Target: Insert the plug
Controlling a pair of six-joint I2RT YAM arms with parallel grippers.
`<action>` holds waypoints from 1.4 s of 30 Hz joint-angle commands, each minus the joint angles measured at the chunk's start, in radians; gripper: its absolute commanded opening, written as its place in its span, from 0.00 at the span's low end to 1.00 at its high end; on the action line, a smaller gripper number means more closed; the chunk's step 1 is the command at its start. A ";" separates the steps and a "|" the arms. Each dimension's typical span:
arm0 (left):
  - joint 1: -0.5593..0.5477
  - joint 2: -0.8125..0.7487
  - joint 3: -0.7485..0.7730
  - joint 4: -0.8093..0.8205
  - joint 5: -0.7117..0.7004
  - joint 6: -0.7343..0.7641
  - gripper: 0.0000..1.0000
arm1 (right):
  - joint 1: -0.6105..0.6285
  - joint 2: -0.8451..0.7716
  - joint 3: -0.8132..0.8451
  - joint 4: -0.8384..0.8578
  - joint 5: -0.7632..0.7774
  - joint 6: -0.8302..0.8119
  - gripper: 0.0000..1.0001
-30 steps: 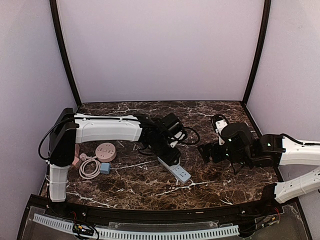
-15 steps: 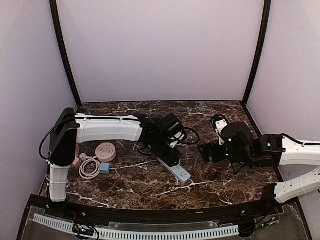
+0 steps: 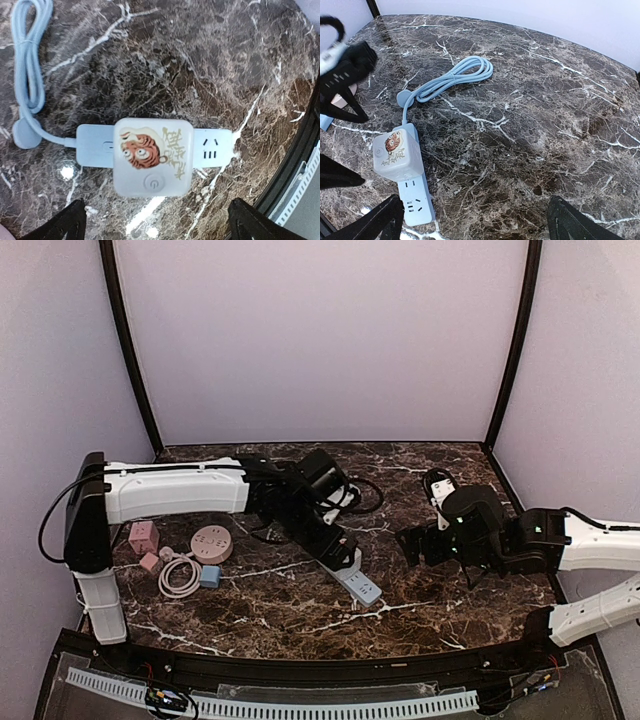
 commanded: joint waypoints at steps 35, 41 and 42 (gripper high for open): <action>0.330 -0.529 -0.790 0.016 -0.201 -0.321 0.68 | 0.002 0.069 0.008 0.025 0.007 -0.005 0.99; 0.369 -0.489 -0.829 0.096 -0.170 -0.304 0.60 | 0.002 0.070 0.007 0.026 0.005 -0.009 0.99; 0.370 -0.485 -0.831 0.103 -0.168 -0.300 0.59 | 0.002 0.070 0.007 0.026 0.005 -0.009 0.99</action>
